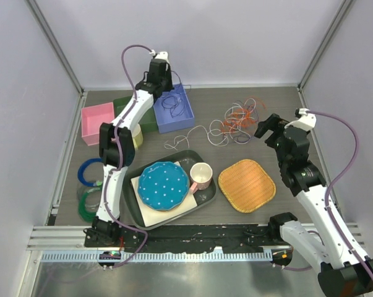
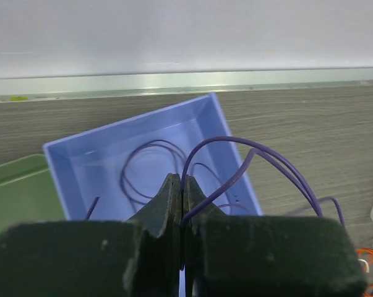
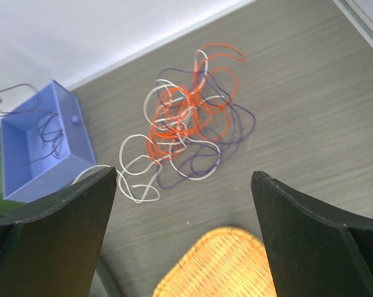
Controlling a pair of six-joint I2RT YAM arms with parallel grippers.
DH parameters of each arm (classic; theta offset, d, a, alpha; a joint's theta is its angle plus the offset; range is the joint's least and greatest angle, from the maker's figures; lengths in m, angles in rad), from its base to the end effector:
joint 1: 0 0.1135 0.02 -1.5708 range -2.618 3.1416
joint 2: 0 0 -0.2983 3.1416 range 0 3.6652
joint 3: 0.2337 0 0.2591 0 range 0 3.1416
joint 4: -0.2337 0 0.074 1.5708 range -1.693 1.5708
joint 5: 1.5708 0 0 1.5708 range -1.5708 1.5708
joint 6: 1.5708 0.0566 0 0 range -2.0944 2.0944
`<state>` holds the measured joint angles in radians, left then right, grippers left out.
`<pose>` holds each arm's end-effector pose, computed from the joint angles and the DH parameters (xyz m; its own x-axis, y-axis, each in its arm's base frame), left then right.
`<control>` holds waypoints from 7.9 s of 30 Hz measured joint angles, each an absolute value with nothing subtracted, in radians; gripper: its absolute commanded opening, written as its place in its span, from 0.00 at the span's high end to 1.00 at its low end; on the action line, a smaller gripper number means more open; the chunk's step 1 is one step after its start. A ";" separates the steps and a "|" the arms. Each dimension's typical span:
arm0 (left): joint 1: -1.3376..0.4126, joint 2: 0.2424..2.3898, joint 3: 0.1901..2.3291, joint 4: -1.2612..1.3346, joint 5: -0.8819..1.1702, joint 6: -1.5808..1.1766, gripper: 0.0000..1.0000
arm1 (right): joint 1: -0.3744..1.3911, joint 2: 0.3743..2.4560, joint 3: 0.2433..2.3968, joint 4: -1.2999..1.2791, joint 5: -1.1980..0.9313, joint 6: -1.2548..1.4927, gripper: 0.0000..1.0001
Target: Untangle the cables
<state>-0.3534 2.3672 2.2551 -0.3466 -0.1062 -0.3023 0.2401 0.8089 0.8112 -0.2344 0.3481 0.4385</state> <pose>0.5718 -0.2045 0.2958 -0.4725 -0.1412 -0.8699 0.1197 0.9676 -0.2221 0.1889 0.0264 0.3607 -0.1603 0.3717 -0.9144 0.1844 0.9214 0.3422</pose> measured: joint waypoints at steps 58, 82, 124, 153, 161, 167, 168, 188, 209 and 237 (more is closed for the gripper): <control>-0.584 1.389 1.246 -0.268 -0.131 -0.369 0.00 | 0.041 1.614 1.059 -0.263 0.162 0.495 0.28; -0.590 1.342 1.029 -0.208 -0.100 -0.447 0.00 | 0.028 1.591 1.182 -0.304 0.036 0.449 0.99; -0.656 1.582 1.399 -0.012 0.363 -0.359 0.00 | 0.078 1.282 1.417 0.114 -0.202 0.489 0.99; -0.842 2.197 2.085 -0.148 0.141 -0.379 1.00 | 0.154 1.189 1.144 0.105 0.043 0.688 0.99; -0.843 2.191 2.111 -0.263 0.013 -0.313 1.00 | 0.155 1.260 1.143 0.056 0.243 0.656 0.07; -0.836 2.138 2.110 -0.398 -0.056 -0.268 1.00 | 0.154 1.316 1.113 -0.038 0.400 0.633 0.04; -0.834 2.123 2.110 -0.412 -0.066 -0.258 1.00 | 0.154 1.312 1.102 -0.046 0.421 0.630 0.04; -0.683 1.884 2.130 -0.274 -0.131 -0.130 1.00 | 0.154 0.764 0.545 -0.093 0.334 0.545 0.05; -0.451 2.106 2.168 -0.150 -0.170 -0.112 1.00 | 0.154 0.699 0.457 -0.064 0.181 0.564 0.05; -0.452 2.072 2.147 -0.149 -0.105 -0.111 1.00 | 0.154 0.664 0.448 -0.057 0.194 0.564 0.05</control>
